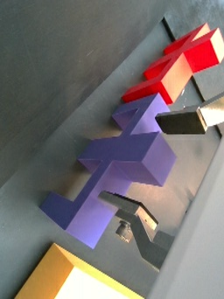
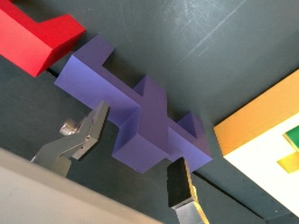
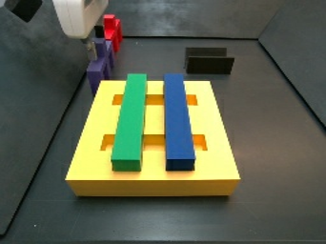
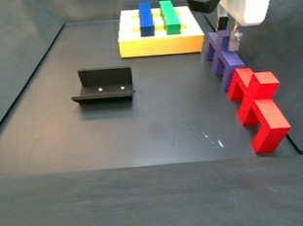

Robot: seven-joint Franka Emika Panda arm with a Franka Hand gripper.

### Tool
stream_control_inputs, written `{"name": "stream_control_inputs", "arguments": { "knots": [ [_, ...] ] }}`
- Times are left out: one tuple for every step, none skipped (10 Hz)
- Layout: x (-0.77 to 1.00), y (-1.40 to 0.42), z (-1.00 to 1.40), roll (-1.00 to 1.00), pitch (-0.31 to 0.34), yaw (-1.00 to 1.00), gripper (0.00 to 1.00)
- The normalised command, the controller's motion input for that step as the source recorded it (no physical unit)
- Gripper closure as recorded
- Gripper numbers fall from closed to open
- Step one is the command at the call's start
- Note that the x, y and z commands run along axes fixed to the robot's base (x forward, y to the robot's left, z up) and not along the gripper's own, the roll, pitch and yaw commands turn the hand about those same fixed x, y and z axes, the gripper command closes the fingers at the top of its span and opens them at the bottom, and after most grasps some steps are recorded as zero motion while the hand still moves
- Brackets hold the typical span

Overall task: Pick up the purple object. Move up. Move to above the board. Insert the purple object.
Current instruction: Pick up the purple object.

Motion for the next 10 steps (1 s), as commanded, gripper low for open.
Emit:
{"name": "stream_control_inputs", "arguments": {
  "knots": [
    [0.0,0.0,0.0,0.01,0.003,0.0,0.0],
    [0.0,0.0,0.0,0.0,0.0,0.0,0.0],
    [0.0,0.0,0.0,0.0,0.0,0.0,1.0],
    [0.0,0.0,0.0,0.0,0.0,0.0,1.0],
    [0.0,0.0,0.0,0.0,0.0,0.0,1.0],
    [0.0,0.0,0.0,0.0,0.0,0.0,1.0],
    [0.0,0.0,0.0,0.0,0.0,0.0,1.0],
    [0.0,0.0,0.0,0.0,0.0,0.0,1.0],
    [0.0,0.0,0.0,0.0,0.0,0.0,1.0],
    [0.0,0.0,0.0,0.0,0.0,0.0,1.0]
  ]
}}
